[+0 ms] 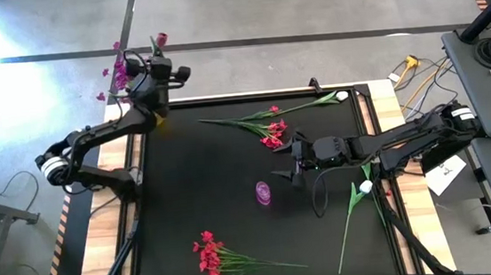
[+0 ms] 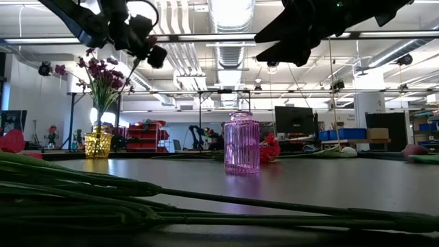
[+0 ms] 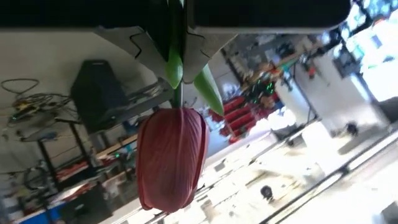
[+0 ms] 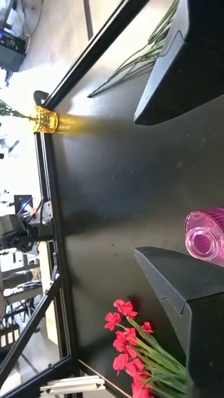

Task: Sort flowers into vase by color
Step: Put the left dark red tulip into the yellow vase

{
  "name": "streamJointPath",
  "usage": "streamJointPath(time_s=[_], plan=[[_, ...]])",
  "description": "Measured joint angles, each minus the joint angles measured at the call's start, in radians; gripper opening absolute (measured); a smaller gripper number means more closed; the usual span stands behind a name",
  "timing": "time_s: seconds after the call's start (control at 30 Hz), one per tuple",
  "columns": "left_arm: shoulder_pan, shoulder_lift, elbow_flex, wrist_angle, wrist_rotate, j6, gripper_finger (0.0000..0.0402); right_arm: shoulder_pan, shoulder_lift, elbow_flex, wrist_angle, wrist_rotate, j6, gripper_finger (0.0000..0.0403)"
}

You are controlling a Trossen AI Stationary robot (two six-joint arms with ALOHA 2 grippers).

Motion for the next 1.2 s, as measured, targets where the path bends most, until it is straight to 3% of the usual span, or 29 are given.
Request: streamJointPath(time_s=[0.3,0.5,0.6,0.73,0.9,1.07,1.2], plan=[[0.101,-0.003,-0.075,0.0,-0.059,-0.172,0.0,0.0,0.0,0.003,0.001,0.026,0.001,0.0327],[0.124,-0.004,-0.093,-0.101,-0.297,-0.24,0.0007,0.0,0.0,0.005,0.009,0.026,-0.001,0.0327],[0.109,-0.02,-0.093,-0.218,-0.35,-0.254,0.0021,-0.002,0.0,0.005,0.01,0.026,-0.005,0.0327],[0.095,-0.043,-0.093,-0.351,-0.334,-0.345,0.0041,-0.015,0.0,0.005,0.016,0.026,-0.002,0.0327],[0.11,-0.064,-0.037,-0.622,-0.204,-0.566,0.0073,-0.017,0.0,0.005,0.03,0.026,0.011,0.0327],[0.14,-0.063,0.121,-0.979,-0.091,-0.777,0.0111,-0.017,0.0,0.006,0.025,0.019,0.04,0.0327],[0.143,-0.048,0.285,-1.278,-0.078,-0.839,0.014,-0.024,0.0,0.006,0.01,0.027,0.081,0.0327]])
